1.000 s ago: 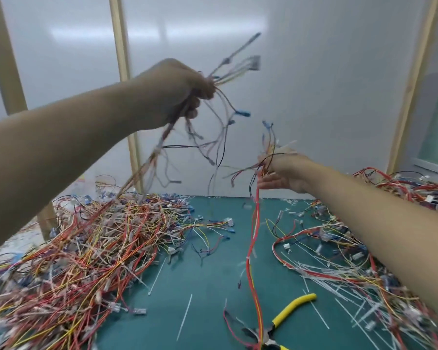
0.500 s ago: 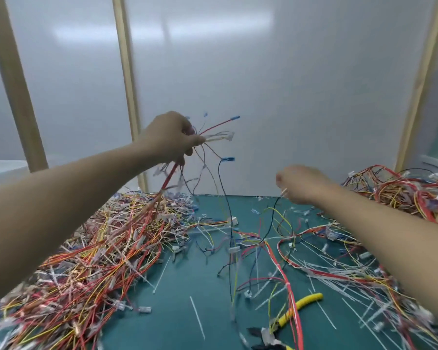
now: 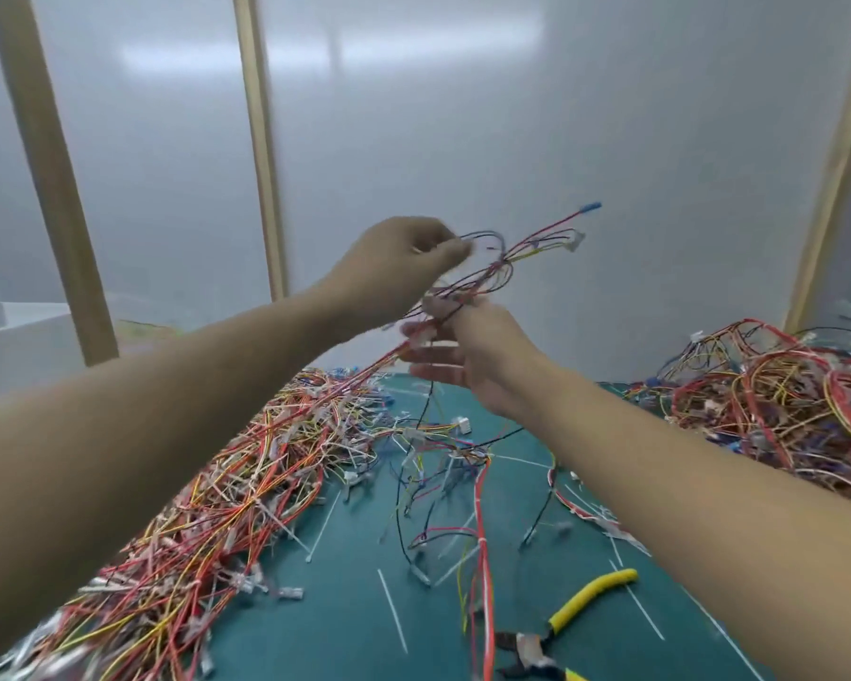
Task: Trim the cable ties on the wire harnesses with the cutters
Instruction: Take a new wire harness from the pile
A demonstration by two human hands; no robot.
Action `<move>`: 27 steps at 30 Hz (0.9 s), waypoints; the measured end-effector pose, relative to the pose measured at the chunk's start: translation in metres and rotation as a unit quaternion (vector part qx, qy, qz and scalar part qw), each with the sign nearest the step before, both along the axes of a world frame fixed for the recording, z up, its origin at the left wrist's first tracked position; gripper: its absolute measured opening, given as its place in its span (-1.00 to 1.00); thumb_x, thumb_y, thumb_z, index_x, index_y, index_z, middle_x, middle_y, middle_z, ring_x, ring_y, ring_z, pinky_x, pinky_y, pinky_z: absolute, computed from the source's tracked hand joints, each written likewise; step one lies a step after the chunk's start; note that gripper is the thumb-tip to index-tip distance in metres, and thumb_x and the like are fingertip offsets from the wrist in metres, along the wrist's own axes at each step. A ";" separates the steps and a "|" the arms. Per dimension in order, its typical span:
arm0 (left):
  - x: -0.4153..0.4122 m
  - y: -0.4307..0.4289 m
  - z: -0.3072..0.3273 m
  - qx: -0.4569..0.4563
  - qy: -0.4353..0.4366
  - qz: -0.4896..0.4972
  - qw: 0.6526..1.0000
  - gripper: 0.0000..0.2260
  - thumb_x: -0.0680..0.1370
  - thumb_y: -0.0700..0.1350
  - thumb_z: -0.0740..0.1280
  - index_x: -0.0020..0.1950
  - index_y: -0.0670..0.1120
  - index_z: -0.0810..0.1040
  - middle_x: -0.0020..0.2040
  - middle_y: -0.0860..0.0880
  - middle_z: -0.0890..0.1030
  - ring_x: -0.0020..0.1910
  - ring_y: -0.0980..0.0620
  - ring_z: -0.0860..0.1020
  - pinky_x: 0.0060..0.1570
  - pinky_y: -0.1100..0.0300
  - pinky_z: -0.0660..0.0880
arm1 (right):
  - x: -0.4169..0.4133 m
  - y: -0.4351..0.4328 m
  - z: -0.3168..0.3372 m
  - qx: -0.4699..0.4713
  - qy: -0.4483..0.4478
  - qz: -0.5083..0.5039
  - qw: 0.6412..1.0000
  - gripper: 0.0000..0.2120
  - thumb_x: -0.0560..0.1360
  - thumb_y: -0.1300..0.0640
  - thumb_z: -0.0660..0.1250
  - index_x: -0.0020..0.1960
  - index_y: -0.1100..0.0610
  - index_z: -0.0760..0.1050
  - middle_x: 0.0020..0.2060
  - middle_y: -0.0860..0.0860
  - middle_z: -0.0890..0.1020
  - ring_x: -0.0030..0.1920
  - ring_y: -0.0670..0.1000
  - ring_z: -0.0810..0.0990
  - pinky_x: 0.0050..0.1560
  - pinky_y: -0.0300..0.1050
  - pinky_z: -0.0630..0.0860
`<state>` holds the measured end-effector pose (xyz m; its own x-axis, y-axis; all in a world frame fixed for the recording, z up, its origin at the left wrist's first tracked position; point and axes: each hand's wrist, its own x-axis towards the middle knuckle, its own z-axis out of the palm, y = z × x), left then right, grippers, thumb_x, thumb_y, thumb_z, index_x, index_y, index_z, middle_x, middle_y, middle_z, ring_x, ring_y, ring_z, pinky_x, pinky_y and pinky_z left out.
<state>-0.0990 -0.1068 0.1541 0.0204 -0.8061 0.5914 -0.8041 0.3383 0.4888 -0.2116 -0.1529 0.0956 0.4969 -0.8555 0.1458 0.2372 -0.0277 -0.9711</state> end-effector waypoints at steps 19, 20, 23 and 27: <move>0.072 0.037 -0.018 0.152 0.077 -0.032 0.985 -0.71 0.60 -0.08 0.35 -0.24 -0.24 0.63 -0.46 -0.04 0.53 -0.49 0.00 0.49 -0.47 0.18 0.51 | -0.024 -0.004 -0.027 -0.082 0.121 0.024 0.989 -0.77 0.57 0.10 0.39 0.19 0.09 0.47 -0.13 0.10 0.60 -0.26 0.01 0.61 -0.19 0.03 0.67; 0.063 0.038 -0.018 0.167 0.074 -0.042 0.982 -0.72 0.59 -0.09 0.36 -0.23 -0.24 0.63 -0.44 -0.06 0.55 -0.48 0.00 0.52 -0.45 0.19 0.53 | -0.019 0.001 -0.031 -0.089 0.127 0.051 0.987 -0.71 0.54 0.11 0.43 0.23 0.07 0.47 -0.09 0.10 0.62 -0.21 0.05 0.63 -0.17 0.03 0.68; 0.039 0.035 -0.033 0.180 -0.026 -0.043 0.982 -0.70 0.56 0.01 0.40 -0.24 -0.19 0.63 -0.39 -0.13 0.60 -0.45 0.06 0.50 -0.36 0.19 0.47 | 0.004 0.014 -0.048 -0.094 0.139 0.089 0.982 -0.59 0.47 0.15 0.51 0.26 0.07 0.48 0.00 0.08 0.70 -0.15 0.05 0.70 -0.18 -0.01 0.68; 0.052 0.043 -0.056 0.098 -0.106 0.016 0.989 -0.65 0.56 0.21 0.30 -0.22 -0.02 0.63 -0.37 -0.02 0.60 -0.46 0.12 0.43 -0.38 0.22 0.36 | 0.019 0.017 -0.067 -0.036 0.087 0.051 0.994 -0.68 0.49 0.15 0.49 0.19 0.18 0.52 -0.19 0.05 0.69 -0.39 0.01 0.63 -0.41 -0.07 0.61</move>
